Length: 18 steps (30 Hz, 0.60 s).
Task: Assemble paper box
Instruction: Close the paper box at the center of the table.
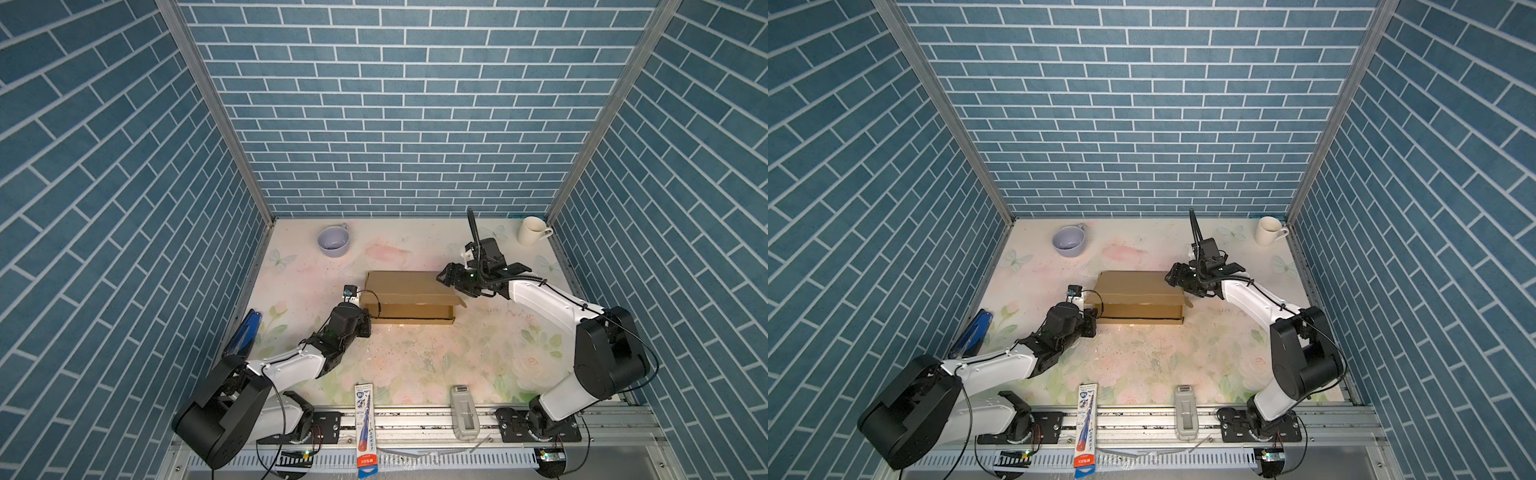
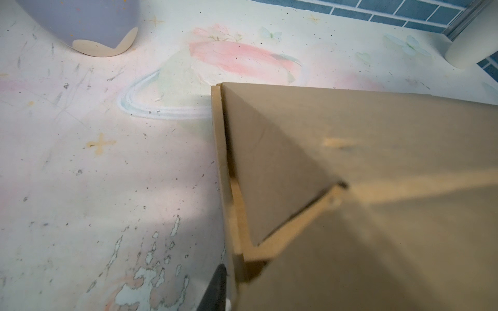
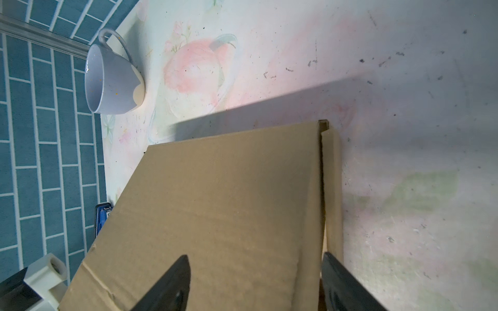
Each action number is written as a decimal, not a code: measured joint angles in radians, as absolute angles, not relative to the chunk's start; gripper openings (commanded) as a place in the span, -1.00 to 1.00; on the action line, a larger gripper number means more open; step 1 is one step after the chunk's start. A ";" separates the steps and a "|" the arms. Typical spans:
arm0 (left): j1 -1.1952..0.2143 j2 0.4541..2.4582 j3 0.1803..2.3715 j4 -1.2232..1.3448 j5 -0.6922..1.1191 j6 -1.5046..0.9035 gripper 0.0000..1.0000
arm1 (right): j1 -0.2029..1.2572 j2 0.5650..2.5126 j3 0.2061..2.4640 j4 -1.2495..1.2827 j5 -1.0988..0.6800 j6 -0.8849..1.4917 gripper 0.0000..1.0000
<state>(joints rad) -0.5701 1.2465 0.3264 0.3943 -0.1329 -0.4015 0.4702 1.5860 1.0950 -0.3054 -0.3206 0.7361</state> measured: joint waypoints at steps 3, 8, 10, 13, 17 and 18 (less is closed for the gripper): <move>-0.570 1.235 0.326 0.376 -0.131 -0.405 -0.40 | 0.470 1.586 1.084 -0.302 -0.317 0.734 0.52; -0.571 1.213 0.326 0.349 -0.129 -0.413 -0.39 | 0.470 1.601 1.052 -0.287 -0.320 0.732 0.49; -0.572 1.202 0.326 0.340 -0.125 -0.415 -0.37 | 0.470 1.614 1.035 -0.280 -0.323 0.728 0.48; -0.574 1.184 0.327 0.310 -0.114 -0.420 -0.34 | 0.470 1.633 1.011 -0.267 -0.327 0.725 0.46; -0.575 1.168 0.331 0.262 -0.097 -0.430 -0.28 | 0.470 1.651 1.002 -0.242 -0.334 0.723 0.44; -0.575 1.163 0.335 0.248 -0.093 -0.434 -0.27 | 0.470 1.655 1.001 -0.237 -0.336 0.720 0.43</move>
<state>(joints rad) -0.5755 1.1633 0.3351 0.2481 -0.0925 -0.4335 0.4702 1.6554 1.0012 -0.2371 -0.3363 0.7200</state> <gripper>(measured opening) 0.355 0.722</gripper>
